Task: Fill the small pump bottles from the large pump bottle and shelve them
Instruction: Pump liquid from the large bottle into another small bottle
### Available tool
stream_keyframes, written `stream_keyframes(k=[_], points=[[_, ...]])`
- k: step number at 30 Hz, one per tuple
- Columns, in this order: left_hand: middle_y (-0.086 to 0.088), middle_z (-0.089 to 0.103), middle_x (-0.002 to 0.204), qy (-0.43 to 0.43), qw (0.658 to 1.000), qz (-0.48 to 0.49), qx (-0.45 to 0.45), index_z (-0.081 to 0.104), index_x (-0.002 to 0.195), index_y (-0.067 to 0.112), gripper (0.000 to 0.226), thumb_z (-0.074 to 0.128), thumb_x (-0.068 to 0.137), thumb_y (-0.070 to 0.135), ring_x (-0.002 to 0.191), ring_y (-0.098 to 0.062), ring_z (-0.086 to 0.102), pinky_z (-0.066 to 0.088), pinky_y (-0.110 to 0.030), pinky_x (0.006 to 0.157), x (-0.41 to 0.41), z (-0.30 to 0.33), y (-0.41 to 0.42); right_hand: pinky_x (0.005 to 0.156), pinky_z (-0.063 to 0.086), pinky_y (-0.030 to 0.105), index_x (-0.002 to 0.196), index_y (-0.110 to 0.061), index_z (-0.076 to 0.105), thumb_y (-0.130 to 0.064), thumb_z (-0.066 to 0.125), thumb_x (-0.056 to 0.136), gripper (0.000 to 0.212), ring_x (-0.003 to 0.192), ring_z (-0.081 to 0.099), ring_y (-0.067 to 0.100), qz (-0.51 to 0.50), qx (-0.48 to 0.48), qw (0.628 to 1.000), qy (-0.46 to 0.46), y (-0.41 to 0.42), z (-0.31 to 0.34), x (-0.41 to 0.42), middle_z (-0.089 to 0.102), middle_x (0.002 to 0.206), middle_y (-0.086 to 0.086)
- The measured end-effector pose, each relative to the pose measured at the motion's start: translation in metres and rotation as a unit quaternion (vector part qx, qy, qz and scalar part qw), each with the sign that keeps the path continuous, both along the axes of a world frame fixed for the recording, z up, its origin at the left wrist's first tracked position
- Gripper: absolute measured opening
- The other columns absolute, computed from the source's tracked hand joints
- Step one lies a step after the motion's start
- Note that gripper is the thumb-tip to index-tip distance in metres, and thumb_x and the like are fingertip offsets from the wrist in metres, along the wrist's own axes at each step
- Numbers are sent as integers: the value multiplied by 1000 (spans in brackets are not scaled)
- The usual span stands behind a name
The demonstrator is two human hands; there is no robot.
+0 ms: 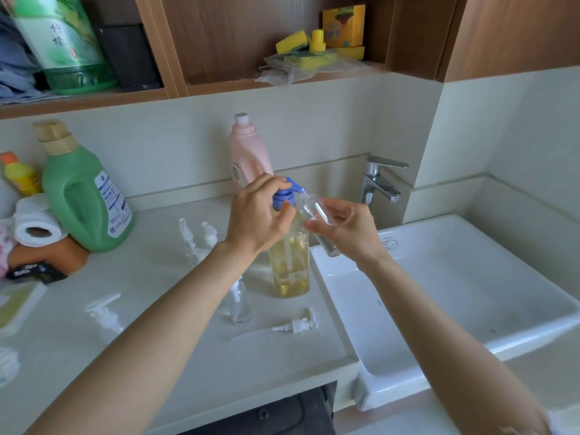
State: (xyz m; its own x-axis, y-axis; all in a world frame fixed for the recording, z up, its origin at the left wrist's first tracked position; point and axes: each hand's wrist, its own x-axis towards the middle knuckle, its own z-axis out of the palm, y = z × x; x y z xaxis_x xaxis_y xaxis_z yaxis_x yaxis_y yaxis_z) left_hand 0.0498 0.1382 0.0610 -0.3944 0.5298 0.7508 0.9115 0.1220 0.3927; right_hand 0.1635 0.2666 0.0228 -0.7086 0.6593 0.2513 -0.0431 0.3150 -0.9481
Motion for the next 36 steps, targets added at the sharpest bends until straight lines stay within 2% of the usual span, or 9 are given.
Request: stream_keyframes(k=[4, 9, 15, 21, 23, 27, 30, 33, 36], points=[[2, 69, 85, 0, 1000, -6, -9, 70, 83, 14, 31, 46, 70, 27, 76, -8, 56, 35, -3, 66, 7, 14, -2, 77, 55, 24, 97, -32, 72, -21, 86, 68, 34, 83, 70, 8, 4, -3, 1000, 7, -3, 3, -1, 75, 88, -7], [1, 68, 81, 14, 1000, 5, -17, 72, 81, 11, 41, 40, 73, 36, 70, -18, 60, 44, -27, 64, 7, 31, -4, 74, 52, 15, 108, -21, 72, -21, 88, 66, 44, 84, 69, 2, -3, -1, 1000, 18, -6, 7, 2, 73, 89, -11], [2, 67, 86, -2, 1000, -12, -26, 77, 87, 21, 39, 42, 76, 35, 72, -11, 59, 43, -22, 67, 6, 31, -7, 88, 56, 35, 110, -16, 72, -29, 88, 65, 49, 91, 69, 12, -10, -29, 999, 34, -8, 1, 0, 74, 98, -5], [1, 69, 86, -38, 999, -18, 16, 76, 84, 14, 36, 45, 76, 30, 68, -9, 57, 47, -28, 64, -4, 25, 0, 90, 54, 33, 113, -18, 71, -45, 81, 56, 64, 97, 69, 11, -7, -46, 998, 52, -10, 1, -5, 74, 101, -7], [0, 69, 86, -31, 999, -24, 29, 75, 84, 14, 32, 47, 75, 26, 67, -6, 55, 46, -26, 63, -5, 19, 1, 90, 53, 29, 115, -16, 70, -43, 82, 58, 65, 100, 68, 9, 0, -53, 997, 58, -10, 0, -7, 73, 104, -7], [-1, 69, 84, -29, 998, -35, 34, 74, 83, 11, 31, 48, 73, 23, 73, -8, 57, 41, -8, 65, -3, 14, 3, 86, 53, 25, 112, -15, 71, -22, 83, 73, 41, 95, 69, 8, 13, -56, 997, 54, -8, -3, -5, 74, 100, -7], [4, 65, 84, -34, 998, -39, 31, 75, 84, 12, 31, 47, 73, 22, 75, -1, 55, 39, -3, 68, 1, 13, 2, 80, 51, 23, 113, -13, 70, -19, 82, 75, 41, 93, 69, 8, 16, -61, 996, 59, -8, -5, -4, 74, 100, -5], [1, 68, 87, -17, 999, -34, 8, 75, 86, 12, 34, 46, 74, 27, 75, -6, 59, 44, -13, 69, 1, 19, -1, 83, 54, 29, 114, -11, 69, -22, 84, 72, 46, 93, 70, 11, 19, -56, 997, 53, -8, -2, -4, 75, 100, -2], [-1, 70, 90, 3, 999, -30, -12, 75, 86, 11, 38, 44, 76, 31, 78, -11, 62, 48, -26, 72, -2, 32, -4, 93, 54, 39, 114, -15, 70, -39, 84, 61, 60, 98, 69, 13, 17, -38, 998, 49, -8, 5, -7, 74, 101, -3]])
